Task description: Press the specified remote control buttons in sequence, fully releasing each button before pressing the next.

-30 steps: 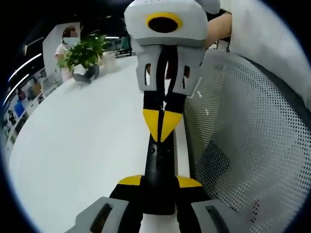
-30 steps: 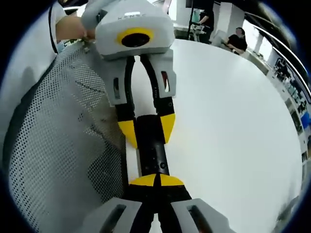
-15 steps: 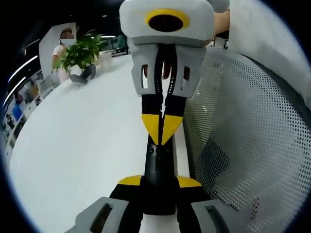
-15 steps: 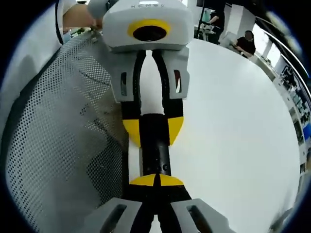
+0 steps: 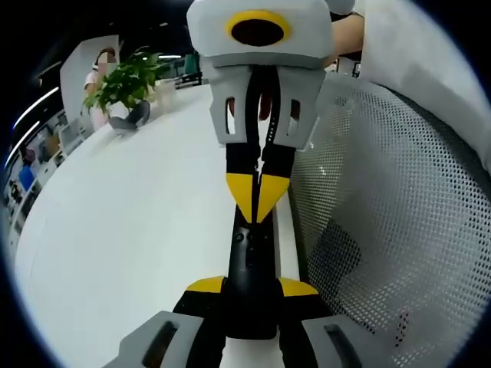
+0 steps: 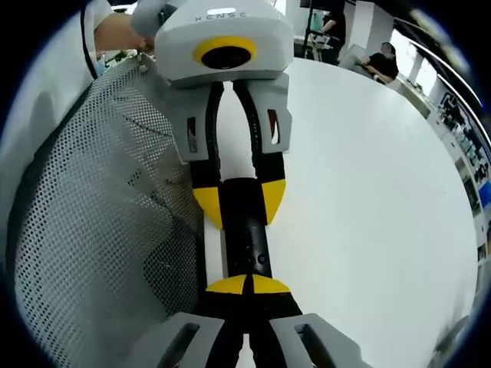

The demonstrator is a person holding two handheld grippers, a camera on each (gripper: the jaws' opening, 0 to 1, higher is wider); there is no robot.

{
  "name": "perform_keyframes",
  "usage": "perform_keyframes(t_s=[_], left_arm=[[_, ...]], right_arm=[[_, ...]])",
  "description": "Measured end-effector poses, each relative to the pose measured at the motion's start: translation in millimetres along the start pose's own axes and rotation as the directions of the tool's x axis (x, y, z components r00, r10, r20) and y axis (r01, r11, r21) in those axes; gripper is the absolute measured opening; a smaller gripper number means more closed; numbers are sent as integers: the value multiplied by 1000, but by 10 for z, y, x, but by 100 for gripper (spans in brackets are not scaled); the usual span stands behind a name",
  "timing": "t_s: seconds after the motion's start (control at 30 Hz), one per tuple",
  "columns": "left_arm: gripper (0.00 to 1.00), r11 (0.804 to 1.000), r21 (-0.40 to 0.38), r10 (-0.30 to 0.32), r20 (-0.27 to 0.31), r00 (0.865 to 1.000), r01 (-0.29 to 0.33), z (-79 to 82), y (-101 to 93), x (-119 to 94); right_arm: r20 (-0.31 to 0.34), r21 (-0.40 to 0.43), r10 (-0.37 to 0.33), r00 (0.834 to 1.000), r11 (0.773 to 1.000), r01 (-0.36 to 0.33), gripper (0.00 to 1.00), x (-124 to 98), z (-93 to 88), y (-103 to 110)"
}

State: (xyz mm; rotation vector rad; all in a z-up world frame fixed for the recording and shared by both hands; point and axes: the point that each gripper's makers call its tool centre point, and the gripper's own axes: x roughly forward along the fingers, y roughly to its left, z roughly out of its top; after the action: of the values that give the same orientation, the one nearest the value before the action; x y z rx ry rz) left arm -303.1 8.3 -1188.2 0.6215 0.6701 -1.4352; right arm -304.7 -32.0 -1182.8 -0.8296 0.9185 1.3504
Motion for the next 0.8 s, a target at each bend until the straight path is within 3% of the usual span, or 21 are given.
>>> perform_keyframes(t_s=[0.17,0.43,0.67,0.8], left_arm=[[24,1000,-5,4,5,1000,-4,1,1,-1],[24,1000,-6,0,6,1000,0,2,2,-1],[24,1000,-7,1,0,1000,-1,-1,0,0],[24,1000,-4,2,-4,1000,-2,2,-1,2]], right_arm=[[14,29,-1,1000,1000,0,0,-14,-28,-8],[-27,62,-22,999,998,24,0,16,-15,-22],[43,122,20,999,992,-25,0,-6,-25,-31],[52,137,39,998,990,-46,0,-18,-30,-31]])
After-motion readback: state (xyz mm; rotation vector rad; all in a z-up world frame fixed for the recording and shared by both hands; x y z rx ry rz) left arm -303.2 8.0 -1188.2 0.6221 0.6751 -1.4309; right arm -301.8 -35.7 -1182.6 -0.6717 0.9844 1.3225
